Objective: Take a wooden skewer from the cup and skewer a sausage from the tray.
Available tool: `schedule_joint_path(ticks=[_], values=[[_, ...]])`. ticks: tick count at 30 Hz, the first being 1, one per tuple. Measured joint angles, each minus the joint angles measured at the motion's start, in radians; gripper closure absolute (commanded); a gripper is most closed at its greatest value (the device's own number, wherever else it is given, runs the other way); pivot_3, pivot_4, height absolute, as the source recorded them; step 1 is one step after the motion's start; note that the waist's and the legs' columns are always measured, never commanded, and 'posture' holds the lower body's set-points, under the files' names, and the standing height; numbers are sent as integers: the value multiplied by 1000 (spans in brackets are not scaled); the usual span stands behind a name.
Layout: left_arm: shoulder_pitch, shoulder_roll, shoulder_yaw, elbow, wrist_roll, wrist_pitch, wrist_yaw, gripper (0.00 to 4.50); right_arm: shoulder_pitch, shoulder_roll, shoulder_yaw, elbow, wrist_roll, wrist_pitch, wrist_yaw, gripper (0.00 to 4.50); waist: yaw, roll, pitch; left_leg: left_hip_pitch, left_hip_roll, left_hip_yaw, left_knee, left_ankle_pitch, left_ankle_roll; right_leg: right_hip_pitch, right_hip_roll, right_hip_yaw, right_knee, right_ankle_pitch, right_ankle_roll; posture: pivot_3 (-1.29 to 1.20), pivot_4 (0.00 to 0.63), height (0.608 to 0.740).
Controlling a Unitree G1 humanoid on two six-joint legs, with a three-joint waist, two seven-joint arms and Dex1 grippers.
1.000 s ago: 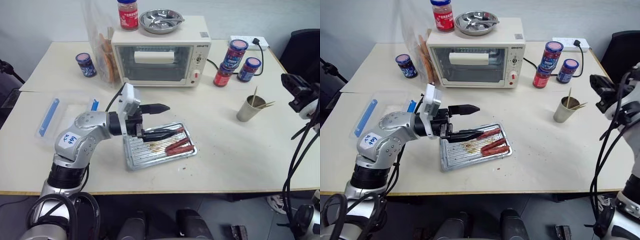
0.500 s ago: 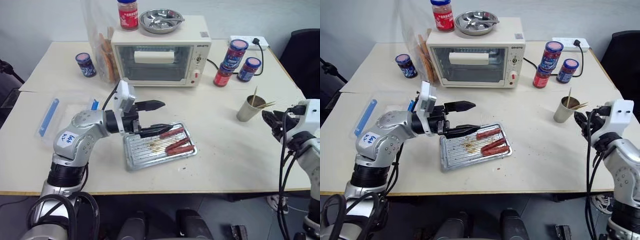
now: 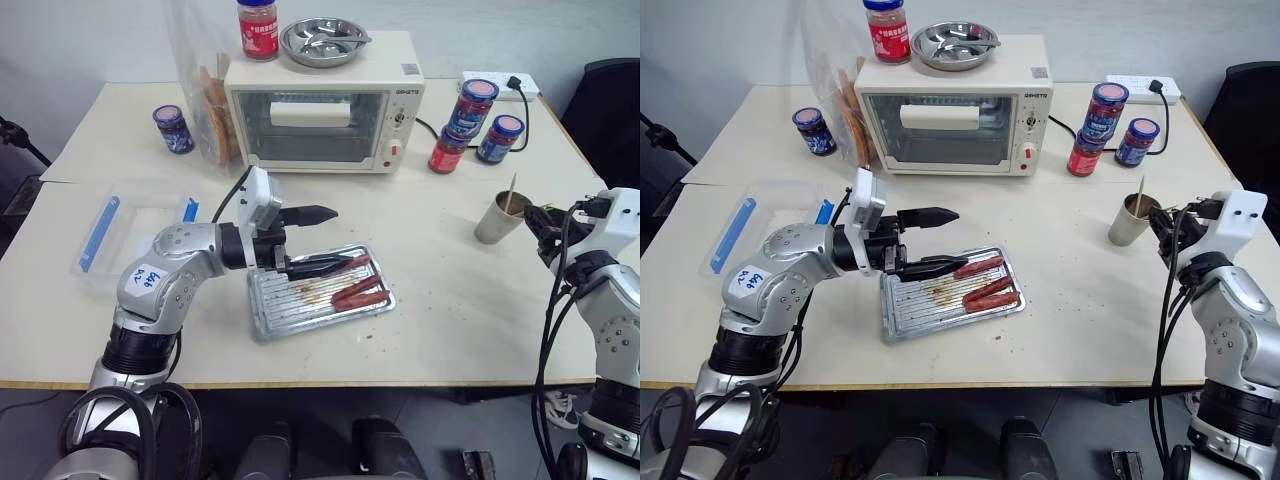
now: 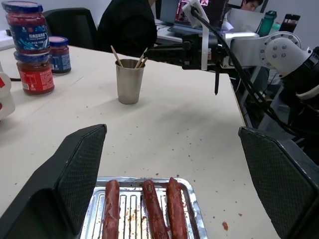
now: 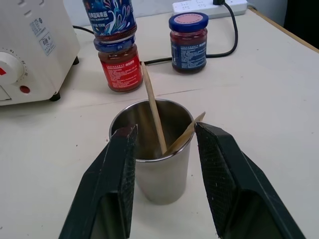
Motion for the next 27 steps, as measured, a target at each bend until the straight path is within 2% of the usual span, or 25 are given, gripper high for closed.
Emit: schedule_joint_path(ticks=[4,20,23,27], values=[[0,1,0,-4,0,0,1,0,-1,16,20,30,-11,-21,0,4484,-1,0,0,0,0,0,0,0,0,0,0,0,0,0,0,0,150,740],[0,-1,0,-4,0,-1,2,0,-27,-4,27,14,-29,-19,-5,4484,0,0,0,0,0,0,0,0,0,0,0,0,0,0,0,0,150,740],[0,0,1,-4,0,-5,1,0,-45,-64,16,-67,25,77,-2,4484,0,1,1,0,0,0,0,0,0,0,0,0,0,0,0,0,150,740],[13,31,12,-4,0,-12,-13,0,-79,-247,-33,-204,158,257,57,4484,0,2,1,0,0,0,-1,0,0,0,0,0,-1,0,0,0,150,740]])
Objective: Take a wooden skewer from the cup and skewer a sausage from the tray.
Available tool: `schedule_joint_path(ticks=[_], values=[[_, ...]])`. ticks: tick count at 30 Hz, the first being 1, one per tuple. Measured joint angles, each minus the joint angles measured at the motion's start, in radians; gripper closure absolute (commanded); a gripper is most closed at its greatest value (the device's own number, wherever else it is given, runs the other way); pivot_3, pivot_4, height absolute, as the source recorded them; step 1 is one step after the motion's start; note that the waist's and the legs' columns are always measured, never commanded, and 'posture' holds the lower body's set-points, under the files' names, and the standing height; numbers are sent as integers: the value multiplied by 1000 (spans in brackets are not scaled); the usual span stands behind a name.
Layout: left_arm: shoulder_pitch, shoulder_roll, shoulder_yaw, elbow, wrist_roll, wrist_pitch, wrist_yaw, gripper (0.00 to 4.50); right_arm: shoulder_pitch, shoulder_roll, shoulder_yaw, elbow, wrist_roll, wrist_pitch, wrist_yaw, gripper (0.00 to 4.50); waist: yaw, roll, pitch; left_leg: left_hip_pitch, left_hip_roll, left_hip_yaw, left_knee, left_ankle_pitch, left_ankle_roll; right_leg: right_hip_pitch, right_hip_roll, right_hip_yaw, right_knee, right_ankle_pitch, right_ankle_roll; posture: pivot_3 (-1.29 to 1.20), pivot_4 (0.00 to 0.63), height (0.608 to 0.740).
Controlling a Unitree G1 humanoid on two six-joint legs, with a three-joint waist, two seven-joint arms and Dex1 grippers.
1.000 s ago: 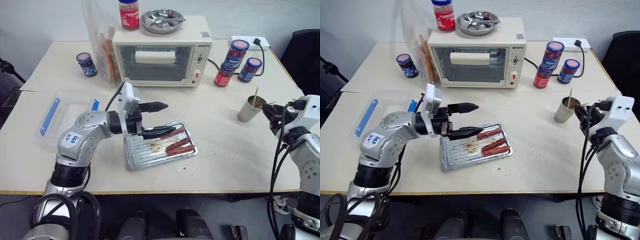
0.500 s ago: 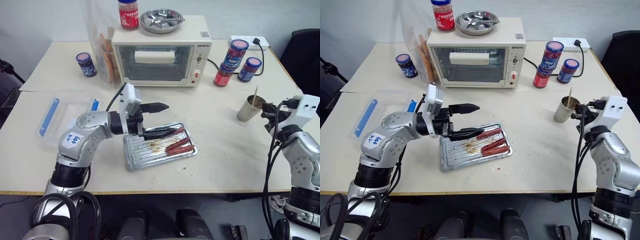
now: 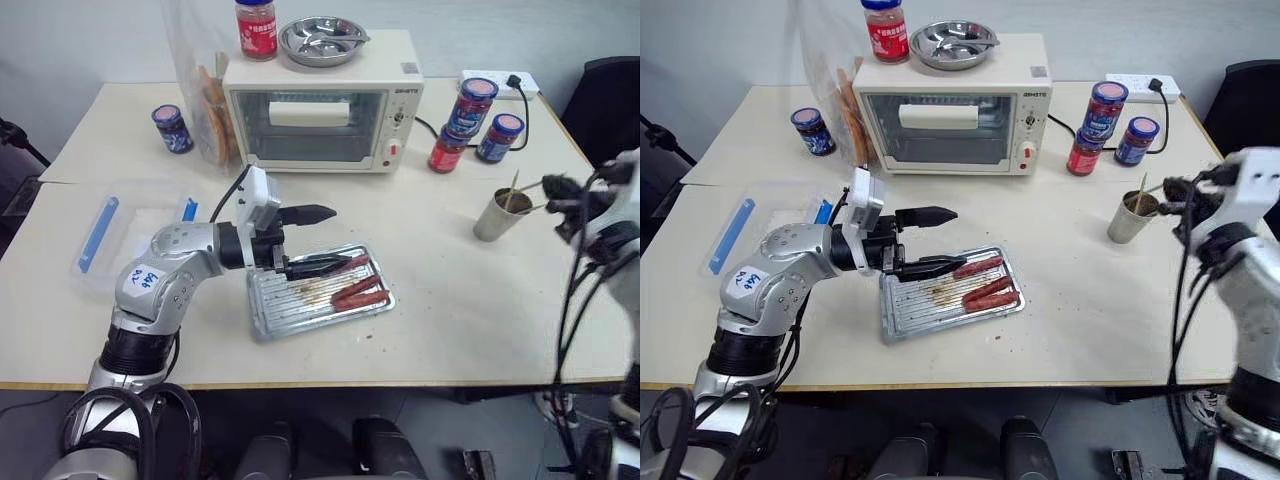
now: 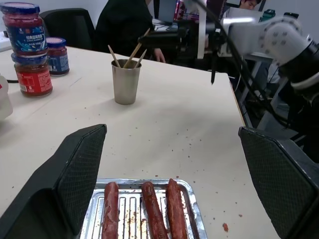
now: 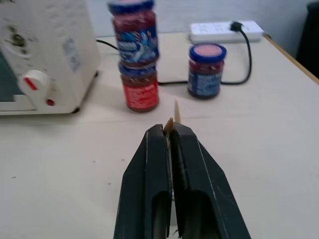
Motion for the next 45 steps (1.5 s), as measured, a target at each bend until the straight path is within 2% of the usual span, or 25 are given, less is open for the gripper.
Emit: schedule_joint_path(ticks=[4,7,8,10,11,13,15,17,21,27,36,39,45], values=[[17,25,13,0,0,-19,-20,0,-62,-75,-44,-45,178,156,48,4484,0,-1,1,0,1,0,0,0,0,1,0,0,0,0,0,0,150,740],[28,50,7,15,49,-87,-46,0,-138,-69,-64,9,469,312,12,4484,1,-2,1,0,1,0,0,0,0,1,0,0,-1,0,0,0,150,740],[30,54,4,30,74,-119,-58,0,-145,-52,-61,44,617,331,-38,4484,2,-2,1,0,1,-1,0,0,0,1,0,-1,-1,0,0,0,150,740],[30,54,1,43,90,-145,-66,0,-136,-16,-39,80,801,321,-135,4484,2,-4,2,-1,1,-1,0,0,0,1,-1,-1,-2,0,0,0,150,740],[29,48,1,46,94,-156,-66,0,-116,13,5,100,957,277,-226,4484,2,-4,2,-1,1,-1,0,-1,1,1,-1,-1,-3,0,0,0,150,740],[25,36,2,48,94,-158,-62,0,-92,86,77,104,1115,222,-316,4484,1,-4,2,-2,1,-1,1,-1,1,2,-1,-1,-4,0,0,0,150,740],[18,17,5,48,84,-150,-52,0,-63,164,130,93,1189,183,-357,4484,1,-4,2,-2,1,-1,1,-1,2,2,-1,-2,-5,0,1,0,150,740],[9,-6,25,48,56,-118,-28,0,-32,245,177,81,1213,151,-387,4484,0,-4,2,-3,1,-1,1,-1,2,1,-1,-2,-5,1,1,0,150,740],[-13,-21,82,62,16,-70,17,0,-24,412,182,125,1221,107,-420,4484,-1,-4,2,-4,0,-2,3,-1,2,0,-1,-2,-4,1,2,0,150,740],[-13,-27,105,64,-38,-19,22,0,-54,422,178,201,1221,126,-441,4484,-2,-4,2,-4,1,-2,2,-1,2,-1,-1,-2,-4,1,2,0,150,740],[-13,-35,102,50,-51,1,35,0,-59,428,179,189,1221,160,-429,4484,-2,-4,2,-4,0,-2,2,-1,2,-1,-1,-1,-4,1,2,0,150,740],[-22,-54,81,71,-34,-29,32,517,-59,439,179,181,1221,162,-430,4500,-1,-4,2,-4,0,-2,2,-1,2,-1,-1,-1,-4,1,2,0,150,740],[-43,-76,60,87,-13,-66,20,2009,-59,446,180,177,1221,160,-432,4500,-3,-4,2,-4,0,-2,2,-1,2,-1,-1,-2,-5,1,2,0,150,740]])
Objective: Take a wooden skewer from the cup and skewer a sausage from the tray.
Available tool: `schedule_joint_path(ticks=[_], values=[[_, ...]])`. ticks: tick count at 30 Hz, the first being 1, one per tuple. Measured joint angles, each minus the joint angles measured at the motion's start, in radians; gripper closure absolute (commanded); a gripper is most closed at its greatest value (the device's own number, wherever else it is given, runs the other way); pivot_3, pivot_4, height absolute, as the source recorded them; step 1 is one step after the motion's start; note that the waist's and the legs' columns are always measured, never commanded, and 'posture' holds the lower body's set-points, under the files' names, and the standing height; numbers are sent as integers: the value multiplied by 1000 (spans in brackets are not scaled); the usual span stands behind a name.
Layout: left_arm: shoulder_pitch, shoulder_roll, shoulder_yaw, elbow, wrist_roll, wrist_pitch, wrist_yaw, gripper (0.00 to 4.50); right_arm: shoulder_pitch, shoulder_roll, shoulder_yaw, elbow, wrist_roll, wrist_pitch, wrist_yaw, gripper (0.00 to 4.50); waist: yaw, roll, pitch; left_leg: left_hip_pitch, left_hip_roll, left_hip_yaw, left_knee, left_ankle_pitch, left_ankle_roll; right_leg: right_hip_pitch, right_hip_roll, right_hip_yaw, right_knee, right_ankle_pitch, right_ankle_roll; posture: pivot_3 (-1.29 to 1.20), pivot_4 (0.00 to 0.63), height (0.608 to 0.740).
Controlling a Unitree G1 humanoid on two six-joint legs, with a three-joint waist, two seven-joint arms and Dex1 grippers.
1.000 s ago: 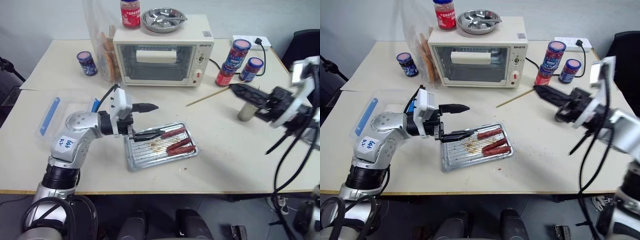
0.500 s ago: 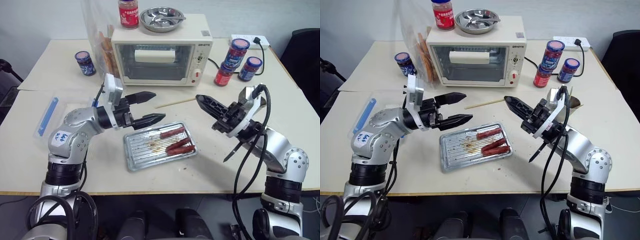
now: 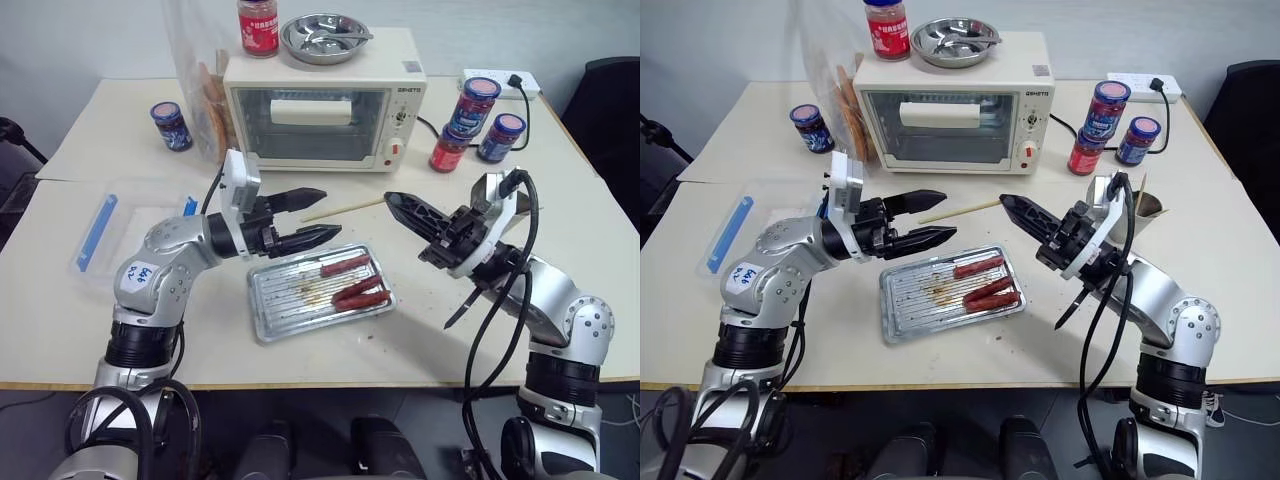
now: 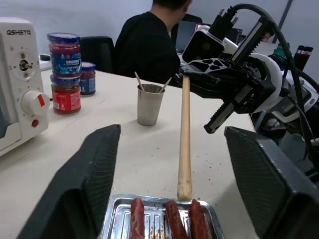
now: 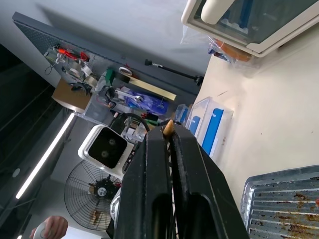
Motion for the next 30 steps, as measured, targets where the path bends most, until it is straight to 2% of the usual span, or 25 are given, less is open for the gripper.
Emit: schedule_joint_path(ticks=[4,14,17,21,30], values=[[-2,-1,-1,9,6,-10,-6,3011,0,2,1,-2,0,0,1,4500,0,0,0,0,0,0,0,0,0,0,0,0,0,0,0,0,150,740],[-2,-8,-4,14,9,-9,-5,3011,0,1,1,-14,0,4,5,4500,1,0,0,0,0,0,0,0,0,0,0,0,0,0,0,0,150,740],[-2,-18,-4,14,9,-10,0,3471,0,1,2,-14,0,5,7,4500,1,0,0,0,0,0,0,0,0,0,0,0,0,0,0,0,150,740],[-1,-33,-9,6,8,-16,-3,4435,0,-1,1,-14,0,-6,9,4500,1,0,0,0,0,0,0,0,0,0,0,0,0,0,0,0,150,740],[-1,-37,-14,-1,7,-16,-3,4488,2,-2,0,-14,0,-16,12,4500,1,0,0,0,0,0,0,0,0,0,0,0,0,0,0,0,150,740]])
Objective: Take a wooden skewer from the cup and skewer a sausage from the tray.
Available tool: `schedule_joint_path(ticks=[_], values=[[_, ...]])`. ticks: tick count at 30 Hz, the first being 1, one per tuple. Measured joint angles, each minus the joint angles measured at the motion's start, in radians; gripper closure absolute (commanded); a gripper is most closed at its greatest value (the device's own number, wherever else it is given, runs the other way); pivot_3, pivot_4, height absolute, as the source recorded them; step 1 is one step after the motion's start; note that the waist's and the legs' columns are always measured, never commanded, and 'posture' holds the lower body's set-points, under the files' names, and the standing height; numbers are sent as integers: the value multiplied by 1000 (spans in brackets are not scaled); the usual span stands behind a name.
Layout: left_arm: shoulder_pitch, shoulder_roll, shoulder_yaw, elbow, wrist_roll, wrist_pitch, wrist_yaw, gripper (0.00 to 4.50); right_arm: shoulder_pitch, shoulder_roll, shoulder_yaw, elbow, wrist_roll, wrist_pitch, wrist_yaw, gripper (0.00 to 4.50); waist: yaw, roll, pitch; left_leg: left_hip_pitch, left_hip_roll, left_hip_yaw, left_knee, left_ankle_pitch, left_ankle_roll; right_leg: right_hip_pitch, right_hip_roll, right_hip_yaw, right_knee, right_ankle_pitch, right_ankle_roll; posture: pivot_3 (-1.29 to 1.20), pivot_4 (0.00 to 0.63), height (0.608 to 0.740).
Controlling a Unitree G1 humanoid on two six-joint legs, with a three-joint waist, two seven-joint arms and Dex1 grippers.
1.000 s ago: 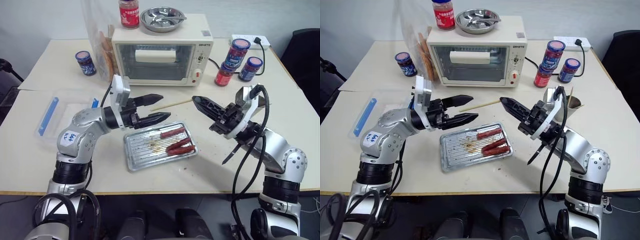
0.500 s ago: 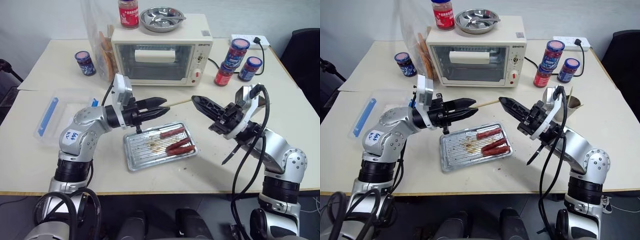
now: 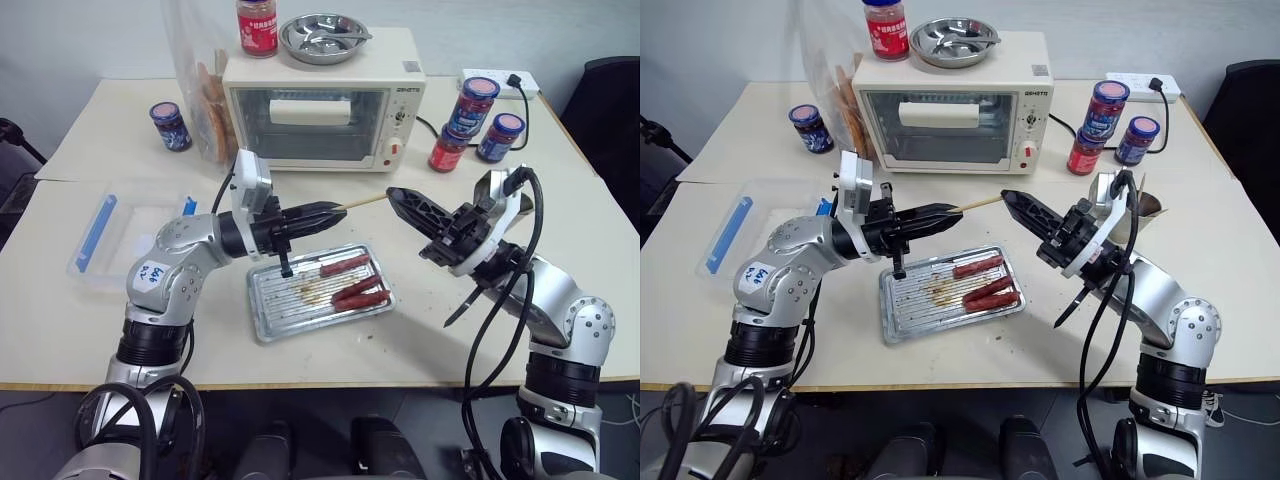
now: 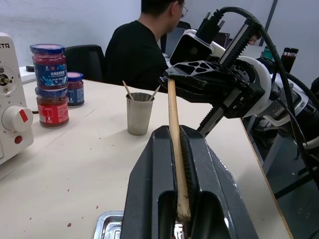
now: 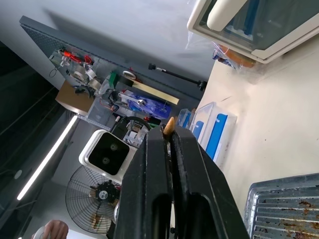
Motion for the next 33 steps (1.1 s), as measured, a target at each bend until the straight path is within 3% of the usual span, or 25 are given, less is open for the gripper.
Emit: schedule_joint_path(ticks=[5,8,11,15,18,23,25,29,33], values=[[0,0,-5,0,4,0,1,4488,8,-14,6,-7,5,-7,-4,4500,0,0,0,0,0,0,0,0,0,0,0,0,0,0,0,0,150,740],[3,5,-4,-5,5,0,8,4500,8,-19,12,-7,5,-14,-11,3830,-1,0,0,0,0,0,0,0,0,0,0,0,0,0,0,0,150,740],[20,38,16,-11,4,8,20,4500,8,-97,37,-8,5,-7,-15,3157,-1,0,0,0,0,0,0,0,0,0,0,0,0,0,0,0,150,740],[75,101,62,-49,-11,50,24,4500,-10,-273,95,-20,-109,52,46,3157,-1,0,0,0,0,0,-1,0,0,0,0,0,-2,0,0,0,150,740],[110,144,91,-96,-37,82,28,4500,-38,-346,148,-20,-260,68,143,3157,1,0,0,0,0,0,-1,0,0,0,0,0,-2,0,0,0,150,740],[216,272,176,-213,-93,156,17,4500,-84,-578,394,-133,-751,-13,499,3157,1,1,1,-7,0,0,-1,0,0,-8,0,0,-2,0,0,0,150,740],[245,300,207,-249,-117,176,18,4500,-99,-605,491,-169,-905,-78,616,3157,2,1,1,-12,0,0,1,0,0,-13,0,0,0,0,0,0,150,740],[293,346,249,-302,-154,212,24,4500,-117,-628,653,-190,-1192,-242,804,2159,3,1,1,-12,-1,0,1,0,0,-14,-1,0,0,0,0,0,150,740],[301,352,265,-329,-171,228,47,4500,-136,-630,707,-185,-1363,-366,922,2159,6,1,1,-12,-1,-1,2,0,0,-13,-1,-1,0,0,0,0,150,740]])
